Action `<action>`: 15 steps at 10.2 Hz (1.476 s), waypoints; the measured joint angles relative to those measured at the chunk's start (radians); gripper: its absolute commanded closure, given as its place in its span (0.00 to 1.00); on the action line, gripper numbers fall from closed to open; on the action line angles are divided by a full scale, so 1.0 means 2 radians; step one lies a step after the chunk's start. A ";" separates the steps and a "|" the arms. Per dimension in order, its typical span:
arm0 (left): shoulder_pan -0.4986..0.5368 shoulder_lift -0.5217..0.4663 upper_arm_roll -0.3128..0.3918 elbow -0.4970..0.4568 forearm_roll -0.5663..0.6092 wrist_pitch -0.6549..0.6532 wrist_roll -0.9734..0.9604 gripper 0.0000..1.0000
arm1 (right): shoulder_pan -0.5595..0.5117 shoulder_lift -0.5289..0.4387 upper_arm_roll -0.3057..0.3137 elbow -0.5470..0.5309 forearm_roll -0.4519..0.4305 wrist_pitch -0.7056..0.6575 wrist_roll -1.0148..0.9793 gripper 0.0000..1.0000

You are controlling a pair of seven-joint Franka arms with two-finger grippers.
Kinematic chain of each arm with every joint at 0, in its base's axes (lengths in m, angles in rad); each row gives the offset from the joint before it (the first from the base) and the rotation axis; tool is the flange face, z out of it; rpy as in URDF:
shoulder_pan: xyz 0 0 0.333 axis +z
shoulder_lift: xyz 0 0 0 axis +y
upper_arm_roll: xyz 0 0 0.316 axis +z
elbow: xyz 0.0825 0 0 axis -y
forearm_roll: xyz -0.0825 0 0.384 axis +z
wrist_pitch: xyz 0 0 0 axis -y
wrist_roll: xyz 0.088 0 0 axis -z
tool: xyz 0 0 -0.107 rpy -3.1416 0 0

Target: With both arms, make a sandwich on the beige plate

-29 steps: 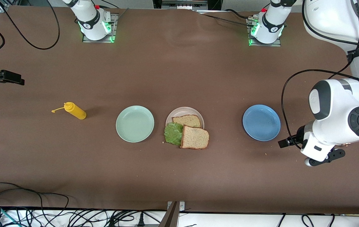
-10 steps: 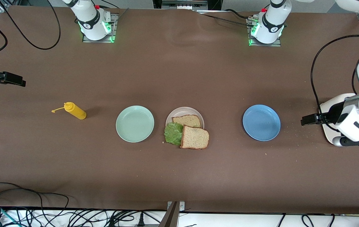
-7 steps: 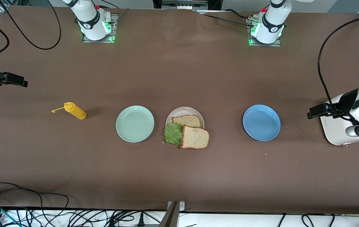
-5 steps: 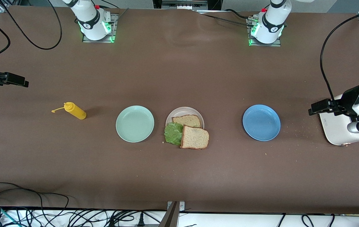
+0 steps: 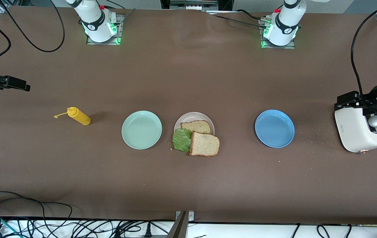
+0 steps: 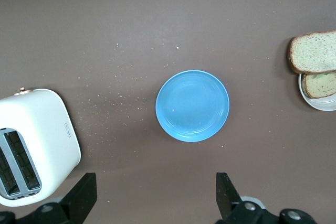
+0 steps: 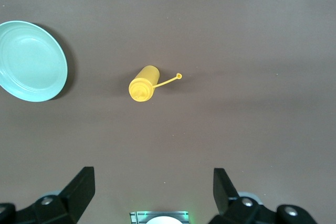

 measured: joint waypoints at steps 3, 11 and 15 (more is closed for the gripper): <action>0.015 -0.010 -0.001 -0.003 0.007 0.022 -0.008 0.00 | 0.000 0.000 0.000 0.000 0.000 0.000 0.000 0.00; 0.116 -0.081 -0.176 -0.085 0.093 0.043 -0.023 0.00 | 0.000 0.000 0.000 0.000 0.000 0.000 0.000 0.00; 0.122 -0.100 -0.191 -0.099 0.093 0.043 -0.023 0.00 | -0.001 0.000 -0.001 0.000 0.000 0.001 0.000 0.00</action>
